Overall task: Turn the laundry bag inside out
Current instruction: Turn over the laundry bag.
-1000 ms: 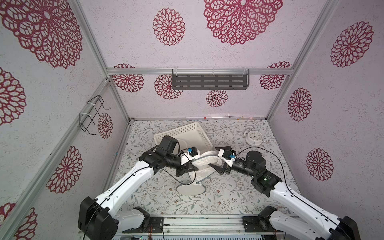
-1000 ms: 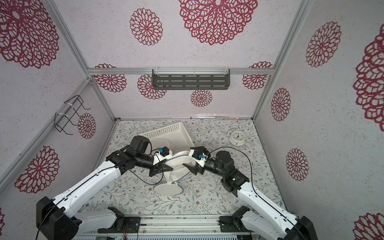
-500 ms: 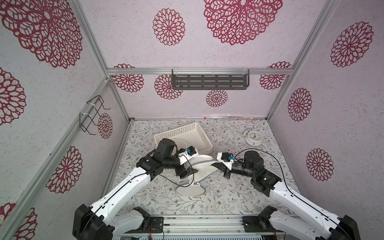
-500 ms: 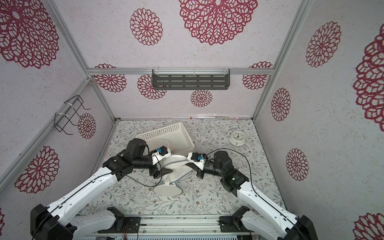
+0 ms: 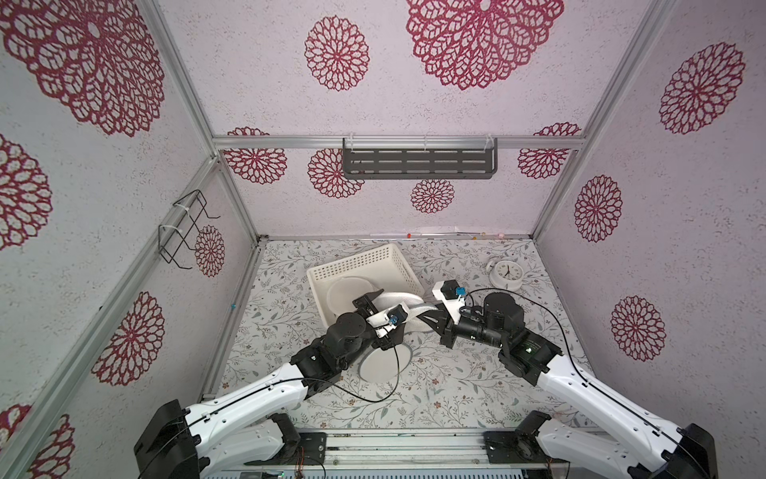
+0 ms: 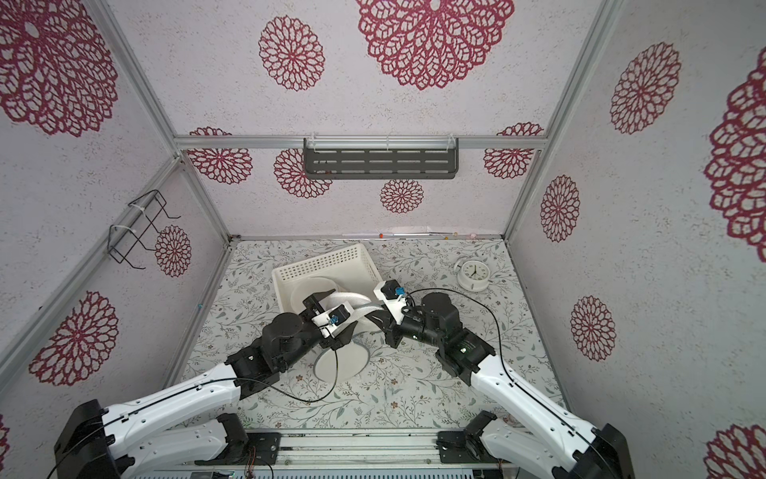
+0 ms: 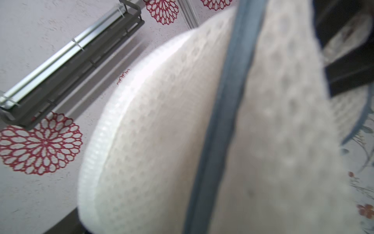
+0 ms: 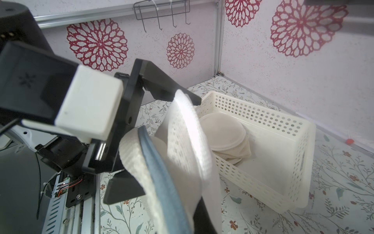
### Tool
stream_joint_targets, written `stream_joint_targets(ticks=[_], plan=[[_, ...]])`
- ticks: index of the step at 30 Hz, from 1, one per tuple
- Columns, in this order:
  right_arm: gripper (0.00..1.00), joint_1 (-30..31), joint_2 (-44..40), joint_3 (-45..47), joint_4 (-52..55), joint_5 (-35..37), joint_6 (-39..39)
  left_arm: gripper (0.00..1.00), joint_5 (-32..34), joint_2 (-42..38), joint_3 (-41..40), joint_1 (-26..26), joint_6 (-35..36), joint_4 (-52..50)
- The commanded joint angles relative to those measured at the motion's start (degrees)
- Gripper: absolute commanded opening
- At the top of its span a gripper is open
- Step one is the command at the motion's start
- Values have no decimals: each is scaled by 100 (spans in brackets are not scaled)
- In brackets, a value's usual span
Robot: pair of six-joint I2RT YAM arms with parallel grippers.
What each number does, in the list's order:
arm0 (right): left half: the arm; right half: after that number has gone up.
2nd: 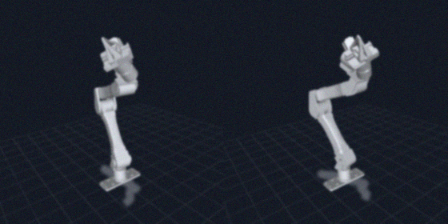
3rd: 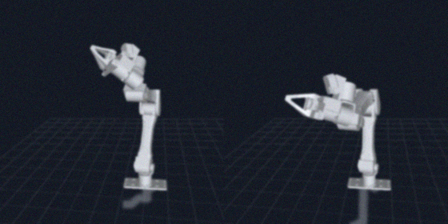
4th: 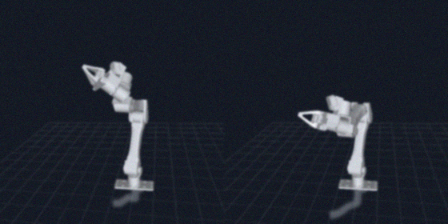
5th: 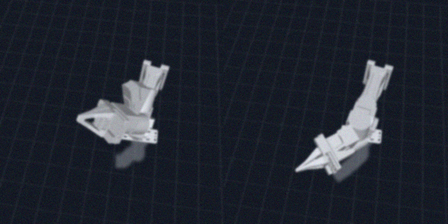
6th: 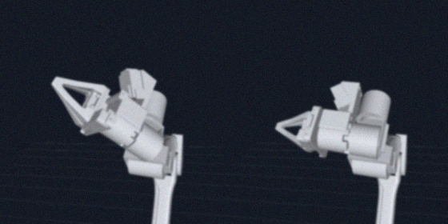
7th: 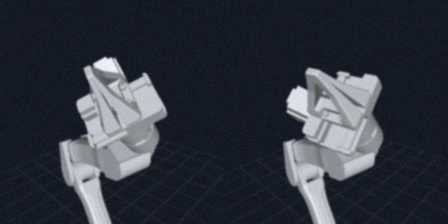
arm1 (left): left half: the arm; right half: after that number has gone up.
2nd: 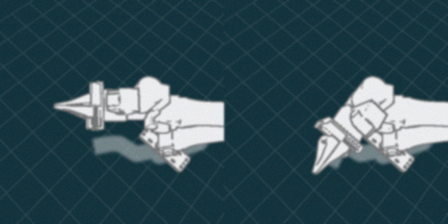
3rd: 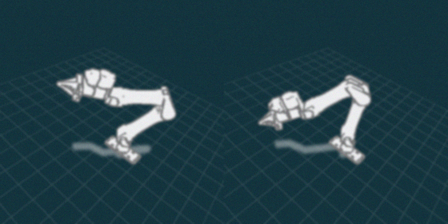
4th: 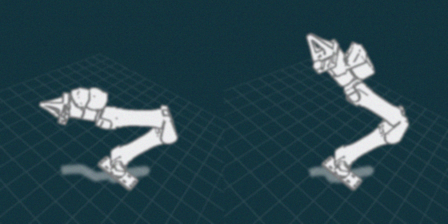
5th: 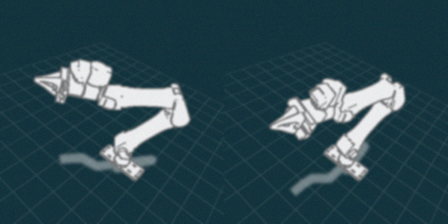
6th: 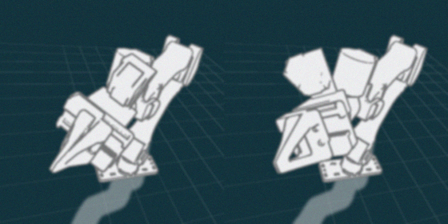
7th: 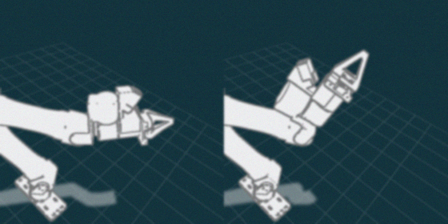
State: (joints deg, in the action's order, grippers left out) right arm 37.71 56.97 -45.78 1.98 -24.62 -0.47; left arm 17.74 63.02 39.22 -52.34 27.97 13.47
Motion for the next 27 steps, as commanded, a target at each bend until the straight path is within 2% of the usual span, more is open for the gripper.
stream_joint_targets(ticks=[1,9,18,24,27], plan=[[0,52,7,-225,173,419,203,99,766,-7,-17,-187,616,1155],[0,52,68,-479,532,962,224,98,24,-570,-388,-183,571,1039],[0,104,245,-643,477,662,531,98,249,-43,42,-188,649,832],[0,122,264,-671,553,711,500,100,884,456,558,-122,944,898],[0,123,238,-713,782,951,334,93,790,392,598,-47,1033,919]])
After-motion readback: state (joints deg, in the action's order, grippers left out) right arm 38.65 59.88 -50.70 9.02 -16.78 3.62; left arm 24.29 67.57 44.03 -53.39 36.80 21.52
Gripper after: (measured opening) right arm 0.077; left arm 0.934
